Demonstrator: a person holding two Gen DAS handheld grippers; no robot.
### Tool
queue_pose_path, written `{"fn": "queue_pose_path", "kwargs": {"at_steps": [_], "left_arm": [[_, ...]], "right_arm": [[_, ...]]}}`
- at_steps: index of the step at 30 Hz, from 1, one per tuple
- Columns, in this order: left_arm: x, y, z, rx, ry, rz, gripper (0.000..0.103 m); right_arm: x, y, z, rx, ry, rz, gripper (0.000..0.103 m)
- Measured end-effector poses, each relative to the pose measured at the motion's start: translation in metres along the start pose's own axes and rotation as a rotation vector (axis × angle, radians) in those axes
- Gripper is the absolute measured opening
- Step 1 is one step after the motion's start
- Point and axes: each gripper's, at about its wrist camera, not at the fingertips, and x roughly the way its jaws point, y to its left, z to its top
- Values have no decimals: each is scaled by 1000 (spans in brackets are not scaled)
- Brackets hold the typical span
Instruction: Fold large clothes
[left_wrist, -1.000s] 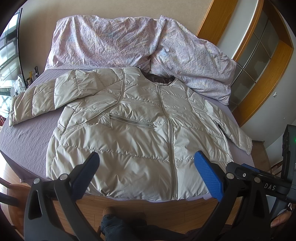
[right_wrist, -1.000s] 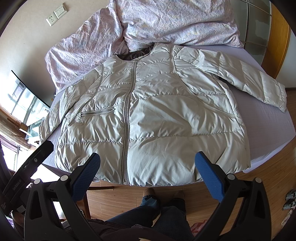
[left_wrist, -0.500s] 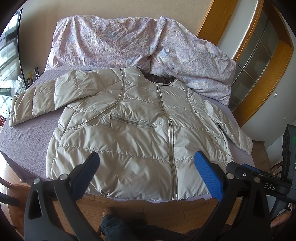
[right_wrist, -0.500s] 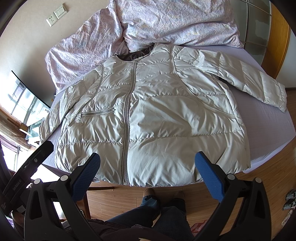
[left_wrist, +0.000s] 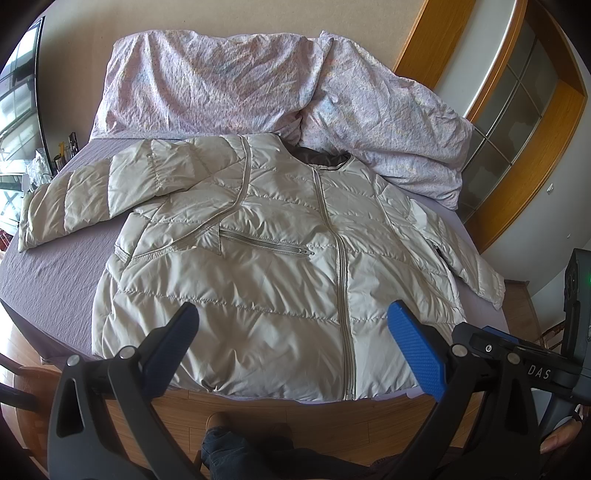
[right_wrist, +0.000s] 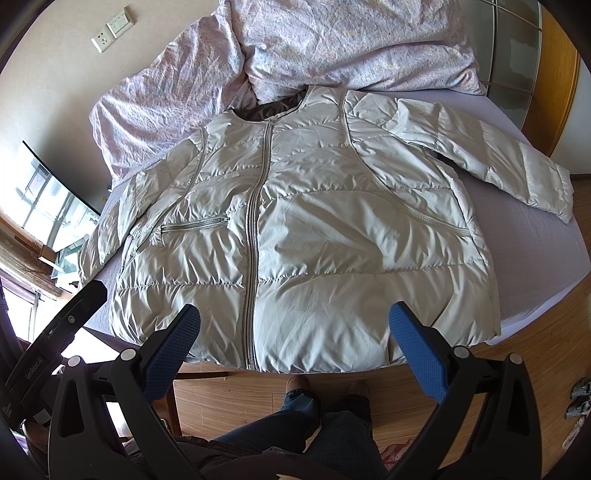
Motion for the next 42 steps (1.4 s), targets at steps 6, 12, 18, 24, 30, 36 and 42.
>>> {"fn": "queue_pose_path", "kwargs": {"at_steps": [6, 12, 18, 24, 30, 36, 42], "left_arm": [[0, 0, 0, 0, 0, 0, 101], [0, 0, 0, 0, 1, 0, 101], [0, 0, 0, 0, 1, 0, 101], [0, 0, 0, 0, 1, 1, 101], [0, 0, 0, 0, 1, 1, 101], [0, 0, 0, 0, 2, 1, 101], [0, 0, 0, -1, 3, 3, 101]], "right_arm": [[0, 0, 1, 0, 0, 0, 102], [1, 0, 1, 0, 0, 0, 102], [1, -1, 2, 1, 1, 1, 102], [2, -1, 2, 0, 1, 1, 102], [3, 0, 3, 0, 1, 1, 102], [4, -1, 5, 0, 2, 1, 102], [7, -4, 8, 4, 5, 0, 102]]}}
